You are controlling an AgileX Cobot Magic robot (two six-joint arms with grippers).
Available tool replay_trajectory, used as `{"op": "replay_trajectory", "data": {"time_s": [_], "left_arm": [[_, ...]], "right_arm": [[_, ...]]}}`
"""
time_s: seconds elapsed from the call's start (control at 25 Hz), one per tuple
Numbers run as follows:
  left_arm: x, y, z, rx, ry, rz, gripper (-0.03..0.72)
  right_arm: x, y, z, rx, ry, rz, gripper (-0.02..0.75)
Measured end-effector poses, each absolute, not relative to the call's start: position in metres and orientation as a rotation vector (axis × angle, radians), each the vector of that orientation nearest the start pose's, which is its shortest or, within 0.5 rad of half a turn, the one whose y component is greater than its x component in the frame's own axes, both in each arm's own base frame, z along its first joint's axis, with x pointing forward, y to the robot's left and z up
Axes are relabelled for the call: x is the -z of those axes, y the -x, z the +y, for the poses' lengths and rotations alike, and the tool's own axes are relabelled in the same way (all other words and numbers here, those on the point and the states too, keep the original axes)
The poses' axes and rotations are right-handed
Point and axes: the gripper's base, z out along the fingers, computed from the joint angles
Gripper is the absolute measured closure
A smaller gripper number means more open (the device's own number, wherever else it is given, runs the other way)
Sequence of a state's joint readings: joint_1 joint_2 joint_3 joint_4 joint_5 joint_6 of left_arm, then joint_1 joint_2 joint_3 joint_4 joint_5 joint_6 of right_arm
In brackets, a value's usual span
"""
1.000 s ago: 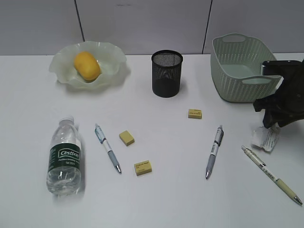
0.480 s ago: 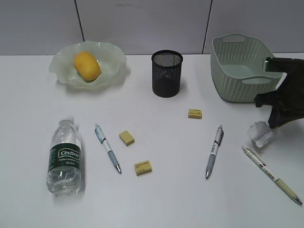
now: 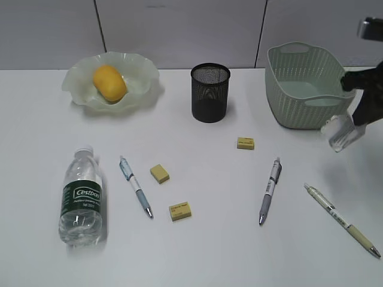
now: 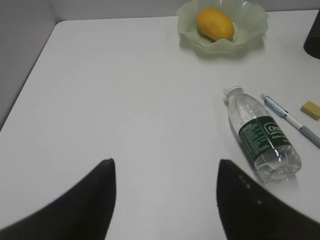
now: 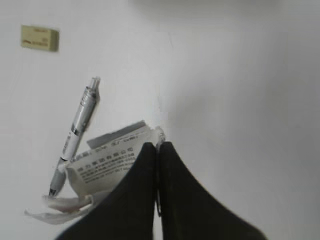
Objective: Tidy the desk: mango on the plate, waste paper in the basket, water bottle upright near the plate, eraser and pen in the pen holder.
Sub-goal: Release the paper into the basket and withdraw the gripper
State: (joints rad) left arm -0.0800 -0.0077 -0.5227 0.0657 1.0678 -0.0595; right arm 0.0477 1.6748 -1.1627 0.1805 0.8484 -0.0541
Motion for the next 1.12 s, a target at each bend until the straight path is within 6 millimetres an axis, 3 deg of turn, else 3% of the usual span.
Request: {"op": "replay_trajectory", "data": {"time_s": [0.2, 0.4, 0.6, 0.72, 0.96, 1.04, 1.12], "left_arm": [[-0.283, 0.009, 0.006, 0.010, -0.016, 2.019, 0.207], [-0.283, 0.009, 0.006, 0.010, -0.016, 2.019, 0.207], [-0.283, 0.009, 0.006, 0.010, -0.016, 2.019, 0.207], [-0.283, 0.009, 0.006, 0.010, -0.016, 2.019, 0.207], [-0.283, 0.009, 0.006, 0.010, -0.016, 2.019, 0.207], [-0.283, 0.009, 0.006, 0.010, -0.016, 2.019, 0.207], [-0.283, 0.009, 0.006, 0.010, -0.016, 2.019, 0.207]], "right_arm": [[-0.272, -0.351, 0.029, -0.214, 0.020, 2.695, 0.724], [-0.295, -0.394, 0.028, -0.155, 0.050, 2.586, 0.724], [-0.286, -0.442, 0.027, -0.110, 0.058, 2.548, 0.724], [-0.271, -0.469, 0.028, -0.107, 0.057, 2.550, 0.724], [-0.247, -0.499, 0.030, -0.119, 0.022, 2.589, 0.718], [-0.247, -0.501, 0.029, -0.118, 0.011, 2.586, 0.656], [-0.247, -0.501, 0.028, -0.105, -0.007, 2.585, 0.528]]}}
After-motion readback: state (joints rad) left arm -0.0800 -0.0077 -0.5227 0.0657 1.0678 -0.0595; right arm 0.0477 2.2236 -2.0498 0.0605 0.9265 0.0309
